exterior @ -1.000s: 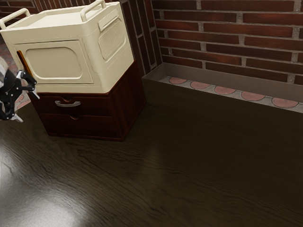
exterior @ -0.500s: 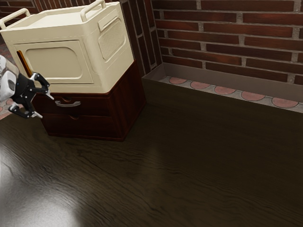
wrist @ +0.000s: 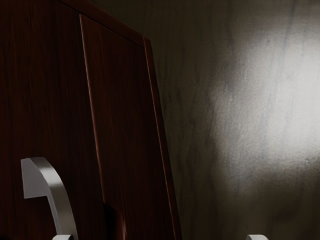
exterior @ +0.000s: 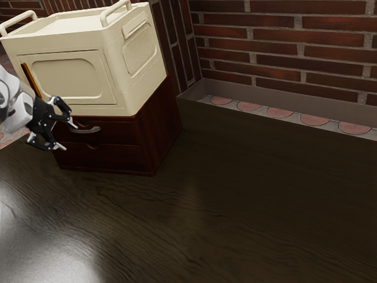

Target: Pull the drawer handle with one arm to open the drawer

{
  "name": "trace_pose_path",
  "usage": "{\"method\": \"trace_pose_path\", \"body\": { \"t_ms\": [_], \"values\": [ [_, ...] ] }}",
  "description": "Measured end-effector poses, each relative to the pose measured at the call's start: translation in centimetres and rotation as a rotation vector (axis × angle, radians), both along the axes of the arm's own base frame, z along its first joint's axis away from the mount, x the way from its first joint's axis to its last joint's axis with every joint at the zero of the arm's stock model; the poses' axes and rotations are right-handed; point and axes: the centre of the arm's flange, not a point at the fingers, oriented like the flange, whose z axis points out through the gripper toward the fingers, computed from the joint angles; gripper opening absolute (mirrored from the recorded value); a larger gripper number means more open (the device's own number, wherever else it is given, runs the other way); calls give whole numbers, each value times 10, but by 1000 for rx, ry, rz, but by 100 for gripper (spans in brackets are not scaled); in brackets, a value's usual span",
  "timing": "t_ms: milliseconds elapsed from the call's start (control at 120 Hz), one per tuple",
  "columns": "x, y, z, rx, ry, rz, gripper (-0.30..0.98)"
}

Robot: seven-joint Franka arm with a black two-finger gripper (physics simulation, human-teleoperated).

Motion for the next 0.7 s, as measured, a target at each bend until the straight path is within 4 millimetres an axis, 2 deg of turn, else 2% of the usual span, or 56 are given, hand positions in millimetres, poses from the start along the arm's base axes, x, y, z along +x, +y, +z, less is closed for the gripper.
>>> {"method": "trace_pose_path", "body": {
  "t_ms": [100, 333, 700],
  "values": [
    [2, 0, 0, -15, -15, 12, 40],
    [10, 3, 4, -33, -53, 39, 25],
    [28, 7, -4, -74, -82, 53, 21]
  ]
}}
